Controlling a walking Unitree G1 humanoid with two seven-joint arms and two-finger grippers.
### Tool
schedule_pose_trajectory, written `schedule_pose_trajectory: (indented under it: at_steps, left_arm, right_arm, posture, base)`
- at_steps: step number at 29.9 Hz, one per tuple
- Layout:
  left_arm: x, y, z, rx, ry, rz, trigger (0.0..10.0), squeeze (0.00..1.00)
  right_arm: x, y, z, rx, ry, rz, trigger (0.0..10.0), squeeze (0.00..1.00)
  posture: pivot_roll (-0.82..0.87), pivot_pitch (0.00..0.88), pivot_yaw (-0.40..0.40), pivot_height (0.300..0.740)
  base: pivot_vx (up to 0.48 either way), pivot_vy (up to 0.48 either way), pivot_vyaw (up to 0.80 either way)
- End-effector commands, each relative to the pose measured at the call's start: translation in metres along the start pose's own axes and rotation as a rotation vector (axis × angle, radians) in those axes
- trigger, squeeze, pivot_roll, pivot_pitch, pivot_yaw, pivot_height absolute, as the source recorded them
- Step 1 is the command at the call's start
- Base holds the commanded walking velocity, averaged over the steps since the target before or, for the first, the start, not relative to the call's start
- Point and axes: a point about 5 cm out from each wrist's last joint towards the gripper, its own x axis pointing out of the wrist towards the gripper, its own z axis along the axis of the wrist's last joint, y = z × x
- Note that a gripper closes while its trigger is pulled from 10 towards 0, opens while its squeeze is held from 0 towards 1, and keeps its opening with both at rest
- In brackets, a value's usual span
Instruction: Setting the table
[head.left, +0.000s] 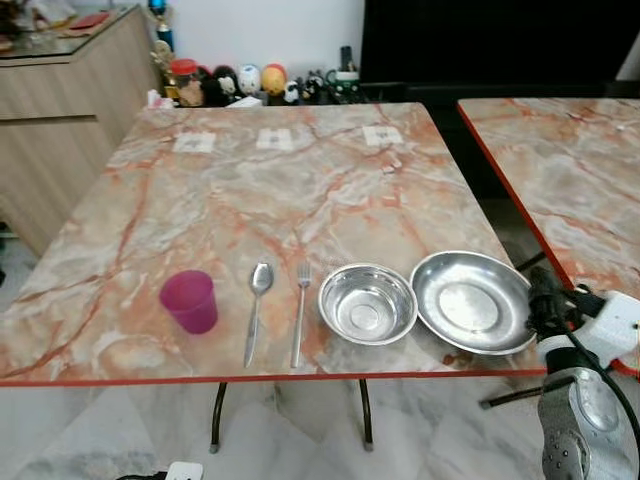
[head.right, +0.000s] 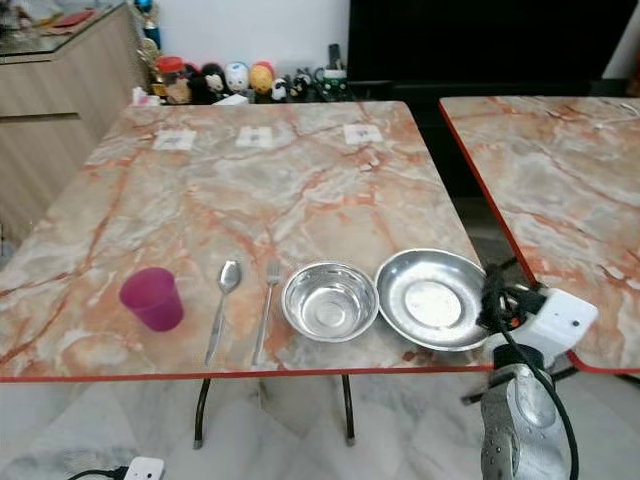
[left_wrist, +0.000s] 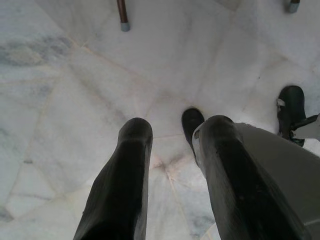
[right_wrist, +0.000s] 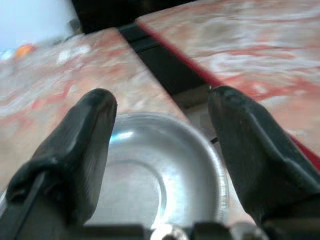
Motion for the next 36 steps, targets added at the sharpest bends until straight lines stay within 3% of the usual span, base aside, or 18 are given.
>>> schedule_pose_trajectory:
  at_steps: [1, 6, 10, 11, 17, 20, 28, 36]
  left_arm:
    - [-0.002, 0.005, -0.004, 0.023, 0.01, 0.006, 10.0, 0.0]
    - [-0.002, 0.005, -0.005, 0.03, 0.01, 0.01, 10.0, 0.0]
    - [-0.001, 0.003, -0.001, 0.033, 0.007, 0.01, 10.0, 0.0]
    - [0.0, 0.002, 0.0, 0.044, 0.008, 0.002, 10.0, 0.0]
    - [0.0, 0.001, 0.001, 0.064, 0.009, -0.005, 10.0, 0.0]
    - [-0.003, 0.009, -0.005, 0.092, 0.016, -0.008, 10.0, 0.0]
    - [-0.011, 0.026, -0.023, 0.102, 0.046, 0.01, 10.0, 0.0]
    - [-0.007, 0.017, -0.016, 0.111, 0.038, 0.001, 10.0, 0.0]
  right_arm:
    - [0.003, -0.006, 0.001, -0.012, -0.001, -0.002, 10.0, 0.0]
    - [0.005, -0.02, 0.013, -0.017, -0.018, -0.029, 10.0, 0.0]
    - [0.005, -0.04, 0.017, 0.128, -0.032, -0.137, 10.0, 0.0]
    - [0.004, -0.038, 0.006, 0.156, 0.029, -0.135, 10.0, 0.0]
    - [-0.001, -0.025, -0.015, 0.193, 0.125, -0.091, 10.0, 0.0]
    - [-0.002, -0.021, -0.025, 0.2, 0.185, -0.085, 10.0, 0.0]
    - [-0.003, -0.022, -0.03, 0.278, 0.196, -0.129, 10.0, 0.0]
    - [-0.002, -0.021, -0.036, 0.317, 0.23, -0.142, 10.0, 0.0]
  posture:
    - [-0.15, 0.0, 0.033, 0.74]
    - [-0.15, 0.0, 0.03, 0.74]
    - [-0.16, 0.0, 0.039, 0.74]
    - [-0.17, 0.0, 0.041, 0.74]
    - [-0.16, 0.0, 0.04, 0.74]
    - [-0.16, 0.0, 0.045, 0.74]
    - [-0.16, 0.0, 0.05, 0.74]
    - [-0.15, 0.0, 0.051, 0.74]
  base:
    - [0.0, 0.0, 0.0]
    - [0.0, 0.0, 0.0]
    - [0.0, 0.0, 0.0]
    - [0.0, 0.0, 0.0]
    - [0.0, 0.0, 0.0]
    - [0.0, 0.0, 0.0]
    - [0.0, 0.0, 0.0]
    - [0.0, 0.0, 0.0]
